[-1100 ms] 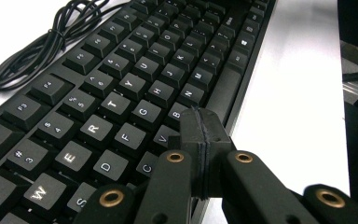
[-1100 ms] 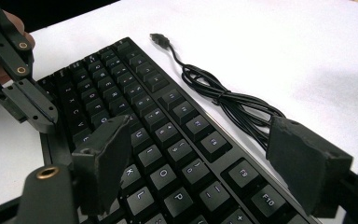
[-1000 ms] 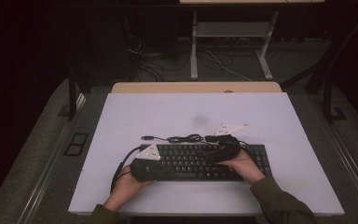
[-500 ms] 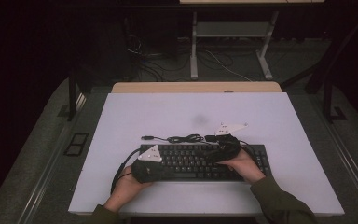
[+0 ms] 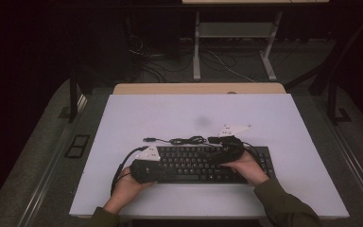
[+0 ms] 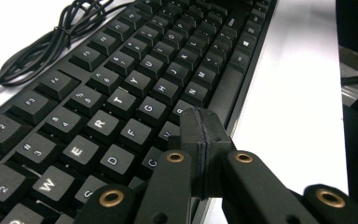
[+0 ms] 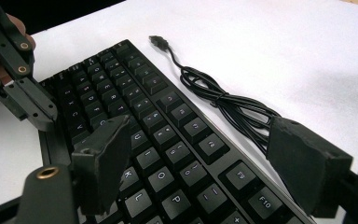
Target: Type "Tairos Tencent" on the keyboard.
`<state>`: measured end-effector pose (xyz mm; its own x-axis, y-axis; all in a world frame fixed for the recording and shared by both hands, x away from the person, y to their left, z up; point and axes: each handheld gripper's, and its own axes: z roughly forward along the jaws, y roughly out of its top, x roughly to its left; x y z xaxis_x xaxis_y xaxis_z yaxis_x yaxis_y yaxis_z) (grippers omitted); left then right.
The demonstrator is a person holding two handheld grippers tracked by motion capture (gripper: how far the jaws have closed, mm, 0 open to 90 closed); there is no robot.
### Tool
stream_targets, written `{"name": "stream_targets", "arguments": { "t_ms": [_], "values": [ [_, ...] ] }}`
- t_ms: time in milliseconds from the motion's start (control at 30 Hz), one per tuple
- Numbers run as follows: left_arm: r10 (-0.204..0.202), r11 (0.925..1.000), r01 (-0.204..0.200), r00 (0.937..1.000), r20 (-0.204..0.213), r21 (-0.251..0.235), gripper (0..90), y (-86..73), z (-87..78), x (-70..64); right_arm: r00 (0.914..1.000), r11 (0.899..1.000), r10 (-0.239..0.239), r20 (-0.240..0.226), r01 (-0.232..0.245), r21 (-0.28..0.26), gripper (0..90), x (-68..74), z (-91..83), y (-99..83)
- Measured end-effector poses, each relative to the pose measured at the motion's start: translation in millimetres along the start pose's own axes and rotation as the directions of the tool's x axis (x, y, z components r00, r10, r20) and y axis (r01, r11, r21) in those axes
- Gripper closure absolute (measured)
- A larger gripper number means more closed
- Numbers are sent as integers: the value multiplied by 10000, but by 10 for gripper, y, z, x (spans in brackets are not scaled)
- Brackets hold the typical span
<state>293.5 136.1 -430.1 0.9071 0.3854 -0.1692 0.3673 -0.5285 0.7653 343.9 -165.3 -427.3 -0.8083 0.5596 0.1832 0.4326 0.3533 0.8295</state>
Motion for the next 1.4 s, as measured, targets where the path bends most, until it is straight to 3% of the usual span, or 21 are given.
{"name": "stream_targets", "arguments": {
  "t_ms": [533,667,1067,1267,1400],
  "values": [
    [-172,9990,156,9992,-362,-427,839,39,-86,60,10000,10000,35,-44,-35,16,217,-1,-3,-8],
    [-313,9982,283,9979,-571,-521,764,46,-88,85,9999,10000,65,-81,-64,39,217,4,-9,-13],
    [-559,9966,493,9932,-1022,-657,420,54,-35,140,9994,10000,59,-335,-58,28,217,29,-56,-39],
    [-604,9963,524,9905,-1235,-678,326,47,-13,151,9991,10000,83,-420,-84,-18,215,42,-99,-49],
    [-695,9955,606,9894,-1277,-723,313,43,-2,153,9988,9999,125,-468,-126,-13,203,47,-148,-53]
  ]
}}
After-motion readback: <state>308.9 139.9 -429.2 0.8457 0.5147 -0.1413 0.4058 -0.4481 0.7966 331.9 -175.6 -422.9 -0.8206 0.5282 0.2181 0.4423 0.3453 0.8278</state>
